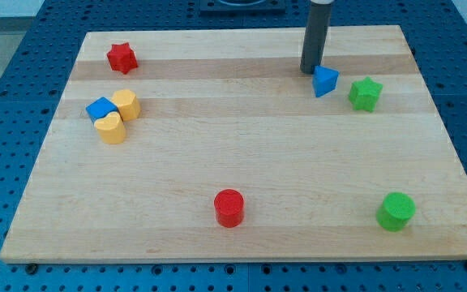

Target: Place the triangle horizontally to the green star

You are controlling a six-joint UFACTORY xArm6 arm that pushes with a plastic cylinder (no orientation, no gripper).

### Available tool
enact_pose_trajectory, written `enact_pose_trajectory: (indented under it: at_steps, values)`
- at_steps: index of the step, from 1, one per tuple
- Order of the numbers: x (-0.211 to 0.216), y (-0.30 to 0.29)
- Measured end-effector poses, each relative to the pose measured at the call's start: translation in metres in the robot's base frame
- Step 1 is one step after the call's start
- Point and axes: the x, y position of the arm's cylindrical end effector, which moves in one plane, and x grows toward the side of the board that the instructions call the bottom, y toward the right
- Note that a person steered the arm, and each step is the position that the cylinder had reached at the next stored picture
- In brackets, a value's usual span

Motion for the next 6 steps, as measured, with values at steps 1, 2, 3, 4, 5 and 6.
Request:
enact_pose_trajectory:
  at_steps: [1, 2, 3, 4, 5, 6]
  values:
    - [0.005, 0.0]
    - [-0.012, 0.008]
    - [-0.018, 0.042]
    - [-0.01, 0.049]
    - [0.013, 0.049]
    - [0.041, 0.042]
